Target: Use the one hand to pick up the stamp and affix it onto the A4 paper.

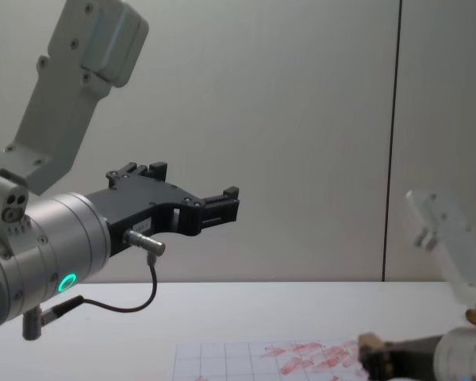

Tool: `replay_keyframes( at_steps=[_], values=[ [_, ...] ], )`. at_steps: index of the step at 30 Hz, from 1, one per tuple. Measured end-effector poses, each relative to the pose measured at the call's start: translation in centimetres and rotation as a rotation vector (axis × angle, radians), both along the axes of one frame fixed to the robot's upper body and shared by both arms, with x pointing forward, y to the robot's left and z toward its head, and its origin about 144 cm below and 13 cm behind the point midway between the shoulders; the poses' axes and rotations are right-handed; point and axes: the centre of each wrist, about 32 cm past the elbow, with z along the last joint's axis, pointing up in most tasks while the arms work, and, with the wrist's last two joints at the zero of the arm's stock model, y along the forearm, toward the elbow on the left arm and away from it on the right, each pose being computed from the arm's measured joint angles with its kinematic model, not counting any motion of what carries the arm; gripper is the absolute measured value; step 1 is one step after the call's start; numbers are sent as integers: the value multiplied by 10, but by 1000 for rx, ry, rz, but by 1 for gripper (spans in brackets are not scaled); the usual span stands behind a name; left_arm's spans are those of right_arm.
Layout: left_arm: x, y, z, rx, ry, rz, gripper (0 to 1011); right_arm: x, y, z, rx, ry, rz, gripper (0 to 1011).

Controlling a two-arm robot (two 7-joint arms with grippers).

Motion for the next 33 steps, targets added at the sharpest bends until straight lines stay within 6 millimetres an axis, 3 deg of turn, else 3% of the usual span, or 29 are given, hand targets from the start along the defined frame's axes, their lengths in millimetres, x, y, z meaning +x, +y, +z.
replay_keyframes(
  at_steps=[13,33],
  values=[
    [0,0,0,0,0,0,993,-3,13,-16,-40,72,30,221],
    [0,0,0,0,0,0,993,-4,13,-35,-30,82,22,220]
  ],
)
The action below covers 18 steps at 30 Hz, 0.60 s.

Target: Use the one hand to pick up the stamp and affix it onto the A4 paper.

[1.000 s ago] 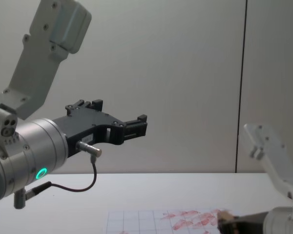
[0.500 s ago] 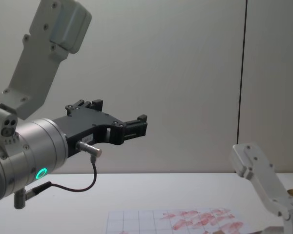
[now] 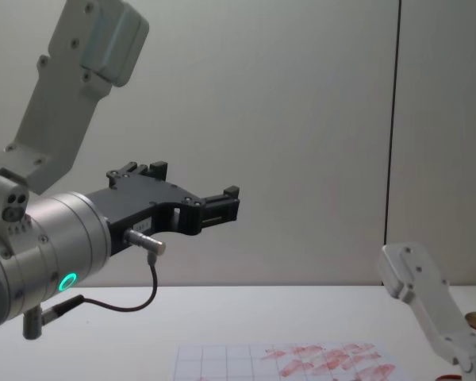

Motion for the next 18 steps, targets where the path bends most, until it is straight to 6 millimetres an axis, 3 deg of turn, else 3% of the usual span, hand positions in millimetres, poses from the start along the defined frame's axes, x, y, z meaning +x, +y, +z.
replay_keyframes(
  at_steps=[18],
  values=[
    [0,0,0,0,0,0,993,0,-2,-7,19,-2,-17,220]
  ],
)
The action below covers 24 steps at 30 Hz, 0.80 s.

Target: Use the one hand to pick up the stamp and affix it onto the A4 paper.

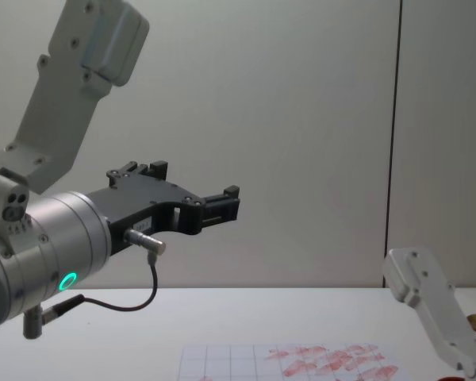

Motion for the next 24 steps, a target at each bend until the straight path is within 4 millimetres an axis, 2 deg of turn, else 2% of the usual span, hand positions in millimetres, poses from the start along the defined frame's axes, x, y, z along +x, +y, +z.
replay_keyframes(
  at_steps=[11,16,24],
  values=[
    [0,0,0,0,0,0,993,0,0,9,21,-27,-9,220],
    [0,0,0,0,0,0,993,1,0,22,40,-63,-10,220],
    [0,0,0,0,0,0,993,2,1,56,90,-161,-18,221]
  ],
)
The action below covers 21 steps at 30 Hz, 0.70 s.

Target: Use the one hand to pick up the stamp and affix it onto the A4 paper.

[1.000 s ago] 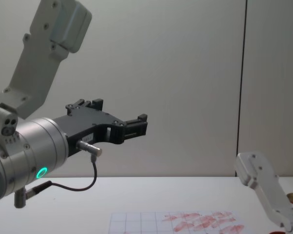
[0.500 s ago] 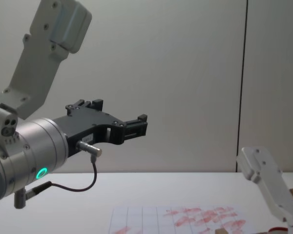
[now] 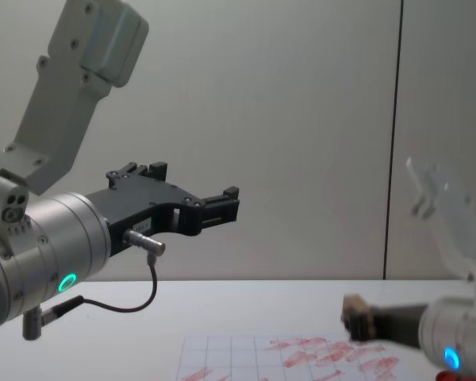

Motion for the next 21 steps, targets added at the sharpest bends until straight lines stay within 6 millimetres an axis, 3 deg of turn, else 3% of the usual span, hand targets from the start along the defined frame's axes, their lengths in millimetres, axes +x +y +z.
replay_keyframes(
  at_steps=[8,21],
  values=[
    [0,0,0,0,0,0,993,-2,-2,27,32,-70,-25,220],
    [0,0,0,0,0,0,993,-1,-19,33,-7,-81,-115,221]
  ],
)
